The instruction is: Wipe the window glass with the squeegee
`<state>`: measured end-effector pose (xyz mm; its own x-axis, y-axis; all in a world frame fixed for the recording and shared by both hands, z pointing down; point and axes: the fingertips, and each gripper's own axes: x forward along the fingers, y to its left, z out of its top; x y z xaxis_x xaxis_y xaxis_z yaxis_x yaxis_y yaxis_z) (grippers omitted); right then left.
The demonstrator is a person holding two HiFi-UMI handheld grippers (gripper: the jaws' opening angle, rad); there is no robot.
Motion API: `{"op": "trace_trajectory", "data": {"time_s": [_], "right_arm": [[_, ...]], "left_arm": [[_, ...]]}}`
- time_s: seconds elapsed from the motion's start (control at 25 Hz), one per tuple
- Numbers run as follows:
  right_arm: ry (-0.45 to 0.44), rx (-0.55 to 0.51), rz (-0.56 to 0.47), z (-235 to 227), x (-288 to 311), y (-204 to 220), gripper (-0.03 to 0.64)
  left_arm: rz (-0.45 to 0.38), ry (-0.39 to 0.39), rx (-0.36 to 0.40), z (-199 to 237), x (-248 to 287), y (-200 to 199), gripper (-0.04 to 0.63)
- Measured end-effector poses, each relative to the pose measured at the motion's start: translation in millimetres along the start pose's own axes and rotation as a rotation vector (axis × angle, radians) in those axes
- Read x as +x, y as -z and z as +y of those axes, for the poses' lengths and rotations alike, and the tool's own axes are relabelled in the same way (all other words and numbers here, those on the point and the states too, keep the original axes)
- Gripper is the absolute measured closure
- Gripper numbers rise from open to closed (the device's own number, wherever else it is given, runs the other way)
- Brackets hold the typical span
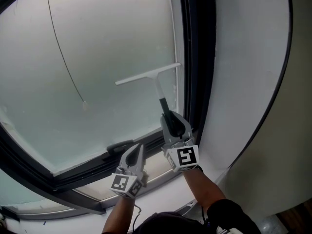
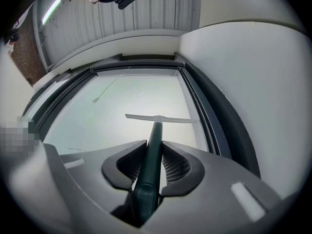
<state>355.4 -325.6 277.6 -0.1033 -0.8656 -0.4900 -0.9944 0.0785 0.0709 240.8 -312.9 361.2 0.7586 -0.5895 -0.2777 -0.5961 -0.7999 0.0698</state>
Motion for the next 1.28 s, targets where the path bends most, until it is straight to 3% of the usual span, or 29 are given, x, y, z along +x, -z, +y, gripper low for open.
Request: {"op": "trace_trajectory", "data": {"time_s": [0.36,1.28], "right_arm": [[-0.002,0.041,0.032,2,-12,17,0.52],[-0.017,0.049,0.105,4,-42,52,0.52]], "left_arm": [[0.017,0.028,-0.011,-10,-1,15,0.597],[0.084,0.005,-0.028,-9,-12,44,0.597]]}}
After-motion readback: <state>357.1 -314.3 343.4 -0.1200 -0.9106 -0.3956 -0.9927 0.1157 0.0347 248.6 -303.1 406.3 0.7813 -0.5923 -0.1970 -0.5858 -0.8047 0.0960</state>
